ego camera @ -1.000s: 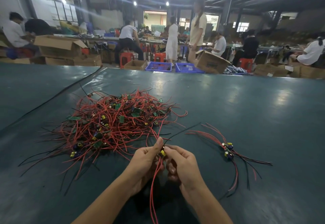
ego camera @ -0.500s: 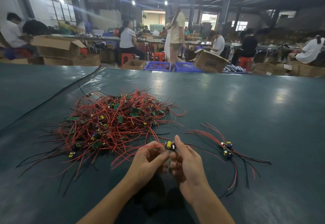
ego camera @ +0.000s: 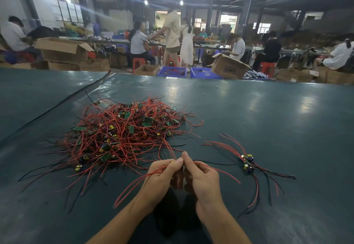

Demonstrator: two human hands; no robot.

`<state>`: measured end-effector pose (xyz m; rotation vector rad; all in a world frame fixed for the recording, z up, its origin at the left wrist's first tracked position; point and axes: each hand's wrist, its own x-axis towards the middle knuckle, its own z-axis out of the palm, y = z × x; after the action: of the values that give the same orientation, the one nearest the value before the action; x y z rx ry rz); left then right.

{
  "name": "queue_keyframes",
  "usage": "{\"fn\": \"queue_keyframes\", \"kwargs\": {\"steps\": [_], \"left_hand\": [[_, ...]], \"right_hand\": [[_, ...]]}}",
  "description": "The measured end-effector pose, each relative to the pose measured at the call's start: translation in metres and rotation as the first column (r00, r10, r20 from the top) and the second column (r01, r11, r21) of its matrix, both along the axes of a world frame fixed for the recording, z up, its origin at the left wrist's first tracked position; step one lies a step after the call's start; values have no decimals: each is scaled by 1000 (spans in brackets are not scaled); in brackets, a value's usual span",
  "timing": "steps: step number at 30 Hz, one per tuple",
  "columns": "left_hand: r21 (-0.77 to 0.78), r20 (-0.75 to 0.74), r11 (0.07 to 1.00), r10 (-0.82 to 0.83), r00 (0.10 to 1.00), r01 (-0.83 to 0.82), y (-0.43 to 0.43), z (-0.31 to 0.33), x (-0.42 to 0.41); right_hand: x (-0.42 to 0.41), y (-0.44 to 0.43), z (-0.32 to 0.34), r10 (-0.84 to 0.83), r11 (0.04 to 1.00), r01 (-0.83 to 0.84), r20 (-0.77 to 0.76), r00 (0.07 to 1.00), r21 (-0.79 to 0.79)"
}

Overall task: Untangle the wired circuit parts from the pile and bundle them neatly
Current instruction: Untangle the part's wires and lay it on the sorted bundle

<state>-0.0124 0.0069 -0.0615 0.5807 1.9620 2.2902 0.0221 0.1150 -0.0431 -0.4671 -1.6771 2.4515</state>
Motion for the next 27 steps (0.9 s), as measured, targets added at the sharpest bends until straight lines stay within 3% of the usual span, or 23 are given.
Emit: {"fn": "queue_keyframes", "kwargs": {"steps": [3, 9, 13, 17, 20, 22, 27], "left_hand": [[-25, -15, 999, 38, 999, -39, 1, -2, -2], [-36, -14, 998, 59, 998, -59, -3, 0, -7], [-51, -29, 998, 35, 999, -36, -2, -2, -6], [10, 18, 998, 56, 998, -57, -4, 1, -6], [2, -17, 999, 53, 998, -53, -5, 0, -7], [-17, -30, 1000, 23, 999, -23, -5, 1, -5], [-114, -86, 993, -40, 995, 30, -6, -3, -7]], "right_hand": [[-7, 7, 0, -46, 996, 50, 57, 997, -70], [-15, 41, 3, -205, 955, 204, 19, 979, -215], [-15, 44, -1, -264, 939, 259, 8, 965, -225], [-13, 30, -3, -200, 975, 197, -18, 980, -104], [-6, 9, -6, -6, 995, 10, -46, 999, 94], [-2, -4, -9, 85, 990, -74, -82, 993, 124], [-8, -1, -11, -20, 988, 23, -21, 1000, 156]]}}
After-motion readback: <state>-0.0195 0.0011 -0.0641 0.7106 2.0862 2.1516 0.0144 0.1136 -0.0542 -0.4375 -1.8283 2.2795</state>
